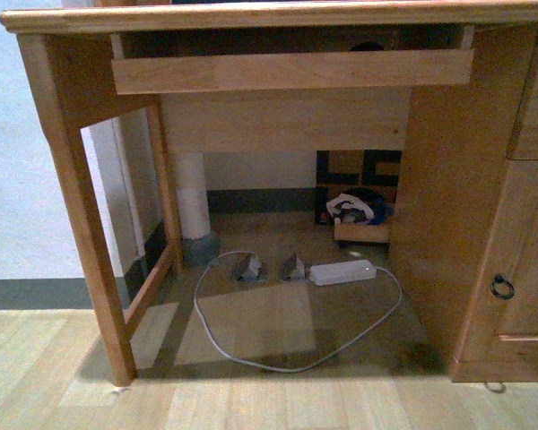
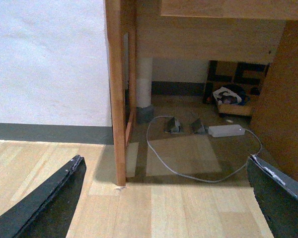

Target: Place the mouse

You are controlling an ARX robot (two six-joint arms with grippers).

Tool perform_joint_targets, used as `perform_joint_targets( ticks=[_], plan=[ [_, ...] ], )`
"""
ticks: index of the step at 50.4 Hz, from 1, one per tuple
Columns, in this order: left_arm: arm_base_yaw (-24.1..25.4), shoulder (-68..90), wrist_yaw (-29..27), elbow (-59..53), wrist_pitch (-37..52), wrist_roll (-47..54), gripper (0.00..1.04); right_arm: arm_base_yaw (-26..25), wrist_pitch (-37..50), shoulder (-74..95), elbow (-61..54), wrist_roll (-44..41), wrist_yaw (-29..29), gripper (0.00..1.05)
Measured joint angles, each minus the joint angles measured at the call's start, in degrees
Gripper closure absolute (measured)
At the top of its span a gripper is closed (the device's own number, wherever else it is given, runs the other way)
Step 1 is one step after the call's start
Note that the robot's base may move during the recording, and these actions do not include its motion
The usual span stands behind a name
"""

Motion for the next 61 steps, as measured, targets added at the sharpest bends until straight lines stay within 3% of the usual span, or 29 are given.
perform_joint_targets(
  ticks=[61],
  plan=[
    [0.00,0.00,-0.02,0.00,-0.07,-0.02,0.07,0.00,-0.09,0.00,0.00,0.02,0.11,0.07]
  ],
)
